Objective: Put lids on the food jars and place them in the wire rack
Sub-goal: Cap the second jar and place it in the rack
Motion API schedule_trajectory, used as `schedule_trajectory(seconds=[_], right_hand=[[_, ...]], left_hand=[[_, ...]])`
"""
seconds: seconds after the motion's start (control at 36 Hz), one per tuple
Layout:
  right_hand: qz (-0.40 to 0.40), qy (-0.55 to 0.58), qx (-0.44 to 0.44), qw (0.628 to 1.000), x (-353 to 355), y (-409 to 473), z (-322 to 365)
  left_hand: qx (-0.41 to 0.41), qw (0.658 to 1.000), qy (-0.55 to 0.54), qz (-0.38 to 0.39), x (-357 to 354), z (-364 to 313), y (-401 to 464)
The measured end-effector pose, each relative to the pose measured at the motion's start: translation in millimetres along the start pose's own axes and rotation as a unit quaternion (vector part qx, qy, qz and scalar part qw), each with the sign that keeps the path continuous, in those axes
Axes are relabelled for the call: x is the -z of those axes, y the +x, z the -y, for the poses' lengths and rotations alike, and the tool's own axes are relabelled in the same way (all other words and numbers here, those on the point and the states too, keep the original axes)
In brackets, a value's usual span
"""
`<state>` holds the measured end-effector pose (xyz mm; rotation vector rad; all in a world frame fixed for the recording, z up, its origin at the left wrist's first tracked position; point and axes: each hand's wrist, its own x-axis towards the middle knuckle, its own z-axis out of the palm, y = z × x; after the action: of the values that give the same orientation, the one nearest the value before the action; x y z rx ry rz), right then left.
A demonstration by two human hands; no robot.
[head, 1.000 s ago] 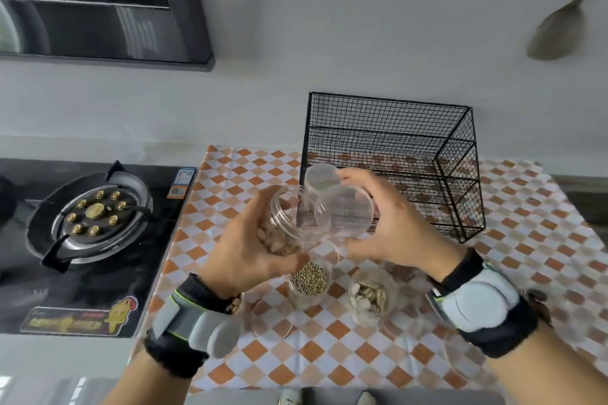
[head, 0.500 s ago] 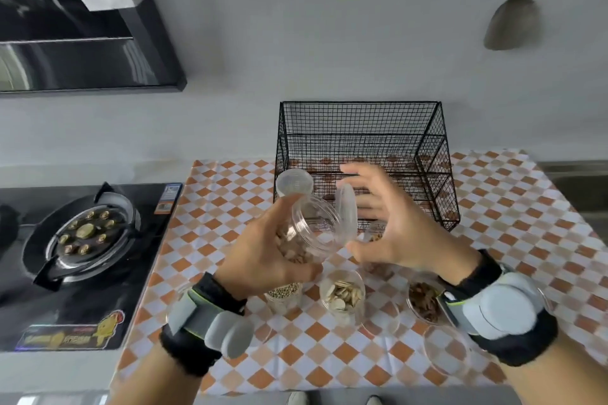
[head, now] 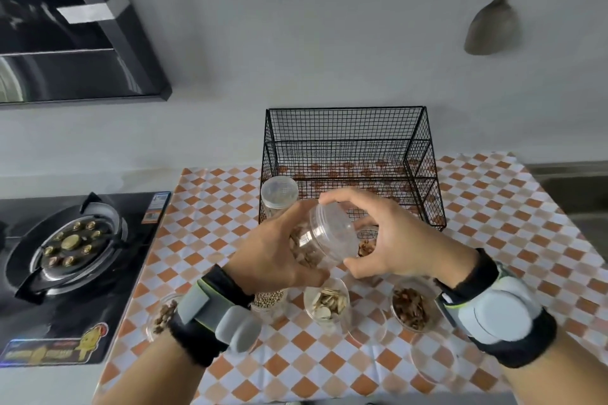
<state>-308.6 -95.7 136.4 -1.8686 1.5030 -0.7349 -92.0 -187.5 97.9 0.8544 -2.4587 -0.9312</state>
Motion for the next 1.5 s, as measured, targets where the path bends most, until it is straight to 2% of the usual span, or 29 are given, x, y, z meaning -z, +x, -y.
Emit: schedule_trajectory(seconds=[0.42, 0.69, 0.89, 1.0, 1.11, 1.19, 1.25, 1.39, 1.5], right_hand=[[0.028, 0.006, 0.005, 1.000, 6, 1, -6], [0.054, 0.010, 0.008, 0.998, 3, 0, -6], [0.087, 0.064, 0.027, 0.994, 3, 0, 0], [0.104, 0.050, 0.008, 0.993, 6, 1, 1], [0.084, 0.028, -0.056, 0.995, 5, 3, 3], [0.040, -0.064, -0.088, 0.993, -6, 7, -4], [0.042, -0.100, -0.094, 0.990, -10, 6, -9], [0.130, -0.014, -0.081, 0.988, -2, -1, -8], [0.065, -0.021, -0.111, 0.991, -10, 0, -11]], left_hand=[[-0.009, 0.999, -0.019, 0.034, -3, -3, 8], [0.019, 0.995, -0.028, 0.093, 8, -1, 11], [0.060, 0.977, -0.076, 0.191, 23, 1, 14], [0.071, 0.966, -0.103, 0.228, 27, 1, 12], [0.067, 0.973, -0.083, 0.204, 23, -3, 11], [0.063, 0.982, -0.051, 0.169, 18, -3, 10], [0.069, 0.984, -0.030, 0.161, 15, -4, 10], [0.069, 0.985, -0.037, 0.156, 16, -4, 10], [0.061, 0.988, -0.013, 0.140, 11, -8, 10]])
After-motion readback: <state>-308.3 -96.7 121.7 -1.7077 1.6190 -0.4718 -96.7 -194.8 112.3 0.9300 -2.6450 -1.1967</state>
